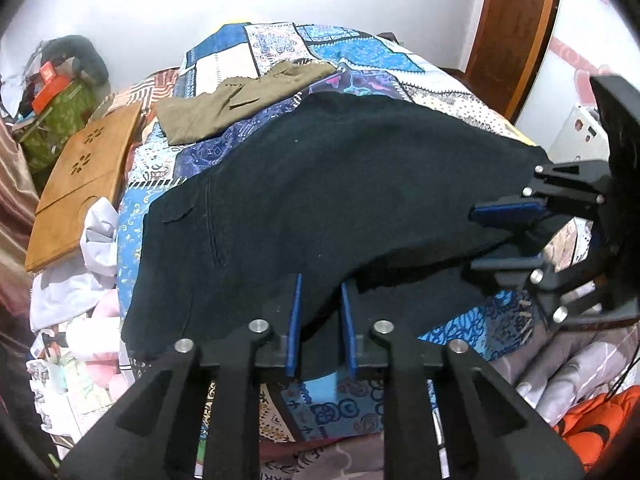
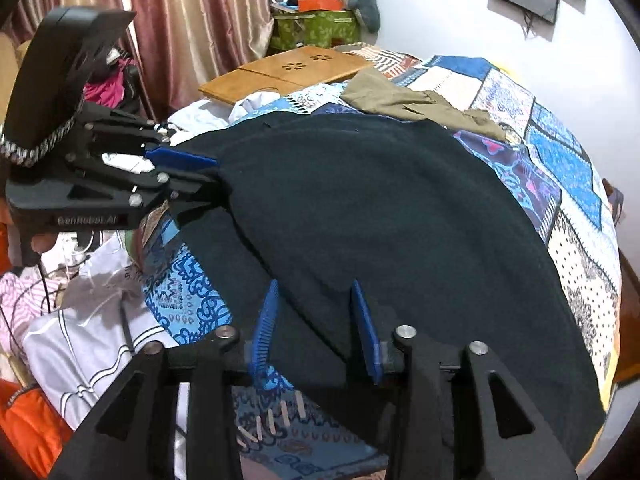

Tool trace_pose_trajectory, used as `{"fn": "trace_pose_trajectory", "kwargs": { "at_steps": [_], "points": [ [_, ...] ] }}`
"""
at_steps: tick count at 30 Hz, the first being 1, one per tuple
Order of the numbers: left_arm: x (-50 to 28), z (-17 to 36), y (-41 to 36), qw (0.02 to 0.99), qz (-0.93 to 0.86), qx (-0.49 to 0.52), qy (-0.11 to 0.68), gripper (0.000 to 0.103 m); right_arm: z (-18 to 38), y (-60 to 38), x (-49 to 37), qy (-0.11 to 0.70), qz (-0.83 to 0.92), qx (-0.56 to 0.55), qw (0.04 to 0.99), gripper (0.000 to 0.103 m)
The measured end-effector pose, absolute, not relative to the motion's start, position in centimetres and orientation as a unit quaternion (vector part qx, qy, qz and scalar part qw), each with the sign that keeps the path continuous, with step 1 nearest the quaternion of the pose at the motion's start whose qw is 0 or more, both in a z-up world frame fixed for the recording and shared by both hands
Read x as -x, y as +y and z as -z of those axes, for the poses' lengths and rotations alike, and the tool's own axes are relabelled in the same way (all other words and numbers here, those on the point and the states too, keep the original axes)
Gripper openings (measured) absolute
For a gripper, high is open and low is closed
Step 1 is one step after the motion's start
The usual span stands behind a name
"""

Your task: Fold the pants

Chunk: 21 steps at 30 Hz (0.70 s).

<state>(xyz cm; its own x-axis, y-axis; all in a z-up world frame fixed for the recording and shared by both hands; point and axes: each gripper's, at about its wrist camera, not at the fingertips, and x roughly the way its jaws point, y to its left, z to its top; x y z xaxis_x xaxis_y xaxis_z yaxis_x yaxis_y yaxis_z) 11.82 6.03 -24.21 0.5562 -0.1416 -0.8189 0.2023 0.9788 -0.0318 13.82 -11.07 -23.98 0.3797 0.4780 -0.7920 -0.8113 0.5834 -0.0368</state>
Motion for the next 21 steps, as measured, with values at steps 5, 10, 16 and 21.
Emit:
{"fn": "trace_pose_trajectory", "kwargs": {
  "at_steps": [5, 10, 16, 21],
  "points": [
    [-12.0, 23.5, 5.7, 0.884, 0.096, -0.032, 0.456, 0.013, 24.2, -10.9, -13.9, 0.375, -0.405, 0.226, 0.803, 0.033],
    [-11.3, 23.0, 5.6, 0.886, 0.102, -0.037, 0.45, 0.012, 23.2, -11.8, -14.8, 0.386, -0.409, 0.173, 0.808, 0.009],
    [-10.0, 22.5, 5.7, 0.888, 0.102, -0.032, 0.447, 0.011, 21.9, -12.3, -13.7, 0.373, -0.432, 0.158, 0.806, 0.006],
    [-9.2, 22.8, 5.8, 0.886, 0.102, -0.014, 0.452, 0.011, 21.7, -12.5, -13.0, 0.377, -0.445, 0.158, 0.797, 0.006]
  ]
}}
